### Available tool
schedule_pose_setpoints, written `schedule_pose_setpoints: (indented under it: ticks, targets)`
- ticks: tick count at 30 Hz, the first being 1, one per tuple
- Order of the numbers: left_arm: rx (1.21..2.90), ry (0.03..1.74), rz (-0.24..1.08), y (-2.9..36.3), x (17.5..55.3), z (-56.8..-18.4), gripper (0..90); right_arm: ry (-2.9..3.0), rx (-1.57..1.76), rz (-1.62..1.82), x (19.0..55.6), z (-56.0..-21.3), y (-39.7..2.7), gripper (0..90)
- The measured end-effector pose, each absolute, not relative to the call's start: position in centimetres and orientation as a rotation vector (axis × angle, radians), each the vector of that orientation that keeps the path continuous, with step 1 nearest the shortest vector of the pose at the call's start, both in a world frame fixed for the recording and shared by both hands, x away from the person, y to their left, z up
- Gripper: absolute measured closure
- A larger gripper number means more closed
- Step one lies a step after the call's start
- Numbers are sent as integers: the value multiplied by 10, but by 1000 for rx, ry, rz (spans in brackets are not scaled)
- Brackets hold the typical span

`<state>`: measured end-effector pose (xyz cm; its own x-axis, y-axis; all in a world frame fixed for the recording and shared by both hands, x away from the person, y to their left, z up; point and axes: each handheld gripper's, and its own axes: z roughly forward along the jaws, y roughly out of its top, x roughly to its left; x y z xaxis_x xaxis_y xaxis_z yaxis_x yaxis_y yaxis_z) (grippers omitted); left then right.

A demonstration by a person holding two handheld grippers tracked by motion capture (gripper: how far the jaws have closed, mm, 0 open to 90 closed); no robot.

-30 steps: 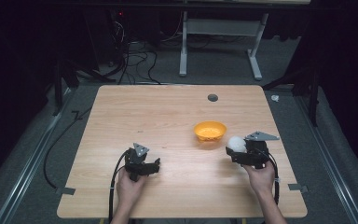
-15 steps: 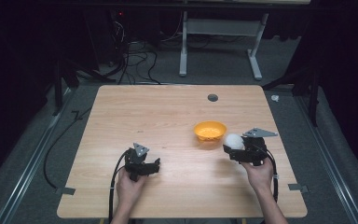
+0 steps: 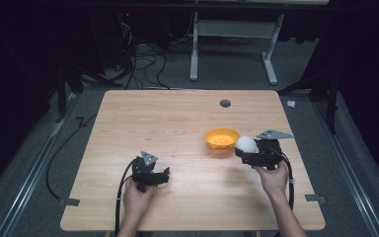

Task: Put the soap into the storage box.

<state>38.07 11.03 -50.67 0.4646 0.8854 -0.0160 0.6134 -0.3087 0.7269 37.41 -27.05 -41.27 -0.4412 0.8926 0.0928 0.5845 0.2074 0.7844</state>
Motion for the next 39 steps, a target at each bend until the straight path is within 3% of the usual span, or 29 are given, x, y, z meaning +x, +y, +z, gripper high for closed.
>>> schedule_pose_setpoints:
  ticks: [39]
  targets:
    - [2040, 1241, 516, 110, 381, -507, 171, 2130, 1334, 1122, 406, -390, -246, 235]
